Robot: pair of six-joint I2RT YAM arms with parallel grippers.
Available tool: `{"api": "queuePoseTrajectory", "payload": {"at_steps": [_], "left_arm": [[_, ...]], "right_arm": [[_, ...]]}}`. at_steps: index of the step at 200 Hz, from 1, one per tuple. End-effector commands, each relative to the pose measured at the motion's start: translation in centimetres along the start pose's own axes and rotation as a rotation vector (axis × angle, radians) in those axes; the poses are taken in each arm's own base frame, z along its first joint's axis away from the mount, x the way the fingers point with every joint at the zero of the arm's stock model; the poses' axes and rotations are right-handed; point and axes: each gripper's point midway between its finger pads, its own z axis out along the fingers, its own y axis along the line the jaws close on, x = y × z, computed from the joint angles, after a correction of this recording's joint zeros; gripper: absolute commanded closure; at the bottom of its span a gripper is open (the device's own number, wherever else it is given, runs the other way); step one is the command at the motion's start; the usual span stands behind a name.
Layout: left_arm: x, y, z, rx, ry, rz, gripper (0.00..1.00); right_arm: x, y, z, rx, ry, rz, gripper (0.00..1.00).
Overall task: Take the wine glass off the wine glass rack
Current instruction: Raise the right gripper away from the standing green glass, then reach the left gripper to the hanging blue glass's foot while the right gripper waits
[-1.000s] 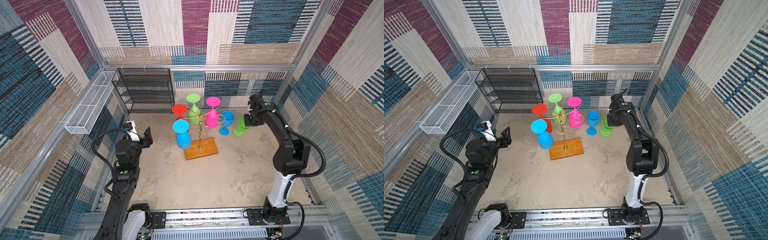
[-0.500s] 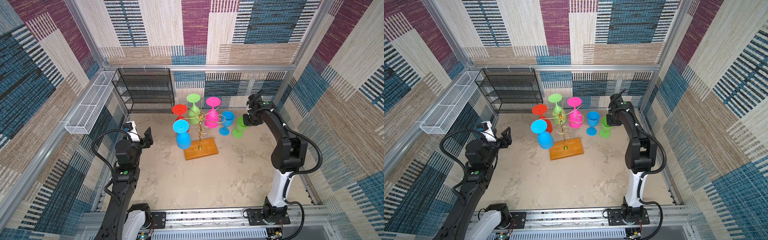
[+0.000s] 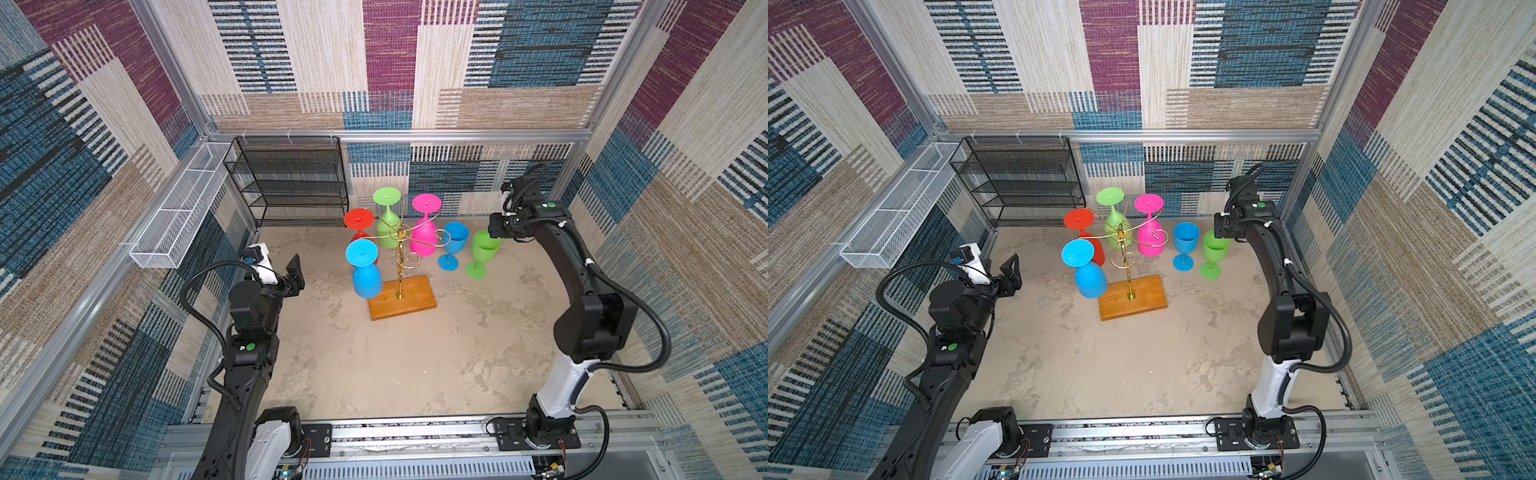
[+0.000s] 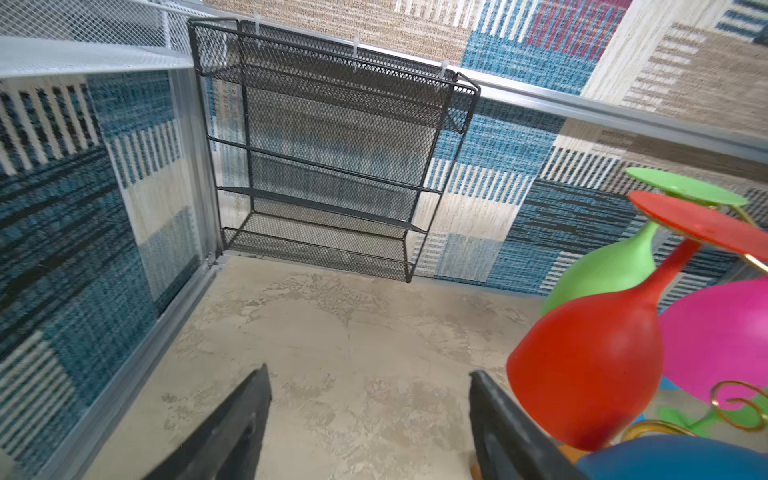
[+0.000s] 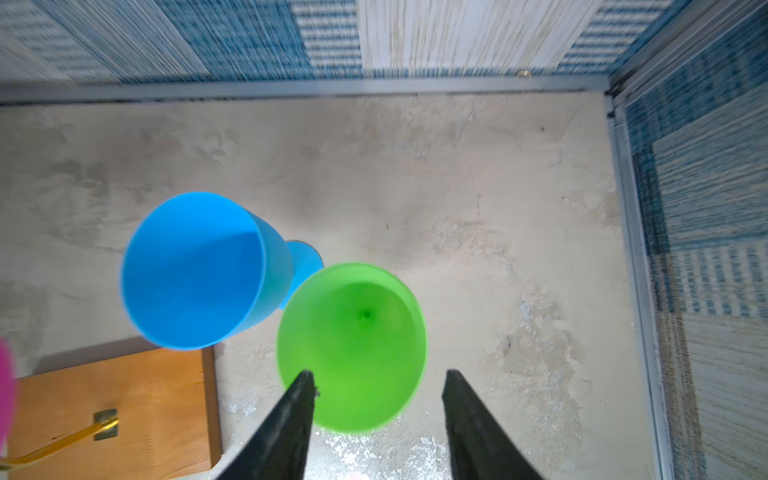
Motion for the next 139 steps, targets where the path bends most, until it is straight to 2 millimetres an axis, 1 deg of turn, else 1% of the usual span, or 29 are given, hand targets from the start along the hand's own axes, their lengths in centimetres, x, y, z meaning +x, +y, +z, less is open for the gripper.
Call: {"api": "queuePoseTrajectory", "payload": {"at_steps": [1,8,19,21,23,43,55,60,66,77,98,110,139], "left_arm": [[-1.7,-2.3,-0.4,0.126,-0.008,-0.104,0.23],[-1.9,-2.8,-0.6,0.154,0.007,-0.142,0.24],[-2.3,-3.4,-1.0,0.191,0.03,-0.203,0.25],[-2.3,-3.6,-1.0,0.197,0.033,-0.211,0.25],[-2.4,-3.7,-1.1,0.206,0.039,-0.218,0.25],[-2.9,-5.2,-2.1,0.284,0.102,-0.263,0.28],[-3.2,-6.5,-2.7,0.345,0.147,-0.285,0.29],[-3.3,-6.9,-2.9,0.368,0.167,-0.297,0.29],[-3.4,-8.1,-3.3,0.432,0.2,-0.313,0.29],[-3.6,-9.5,-3.6,0.521,0.252,-0.355,0.3],[-3.8,-11.6,-3.8,0.66,0.358,-0.455,0.33],[-3.7,-12.3,-3.6,0.718,0.398,-0.492,0.36],[-2.8,-12.5,-2.8,0.75,0.435,-0.543,0.37]], "right_arm": [[-5.2,2.2,-5.2,-0.129,-0.29,0.027,0.35],[-5.6,2.8,-6.7,-0.172,-0.337,0.025,0.31],[-5.6,3.8,-8.7,-0.238,-0.397,0.023,0.25],[-5.8,4.1,-9.5,-0.255,-0.417,0.02,0.24],[-5.3,4.2,-9.1,-0.263,-0.41,0.022,0.23],[-4.5,5.7,-12.5,-0.374,-0.515,0.007,0.07],[-4.1,6.3,-14.0,-0.424,-0.556,0.001,0.0],[-4.0,6.5,-14.6,-0.441,-0.571,0.001,0.01],[-3.9,6.8,-15.2,-0.461,-0.582,0.0,0.01],[-3.7,7.3,-16.2,-0.5,-0.599,-0.001,0.01],[-3.1,8.2,-17.2,-0.569,-0.608,-0.002,0.01],[-2.8,8.4,-17.5,-0.589,-0.605,0.002,0.01],[-2.5,8.6,-18.3,-0.596,-0.61,-0.012,0.01]]}}
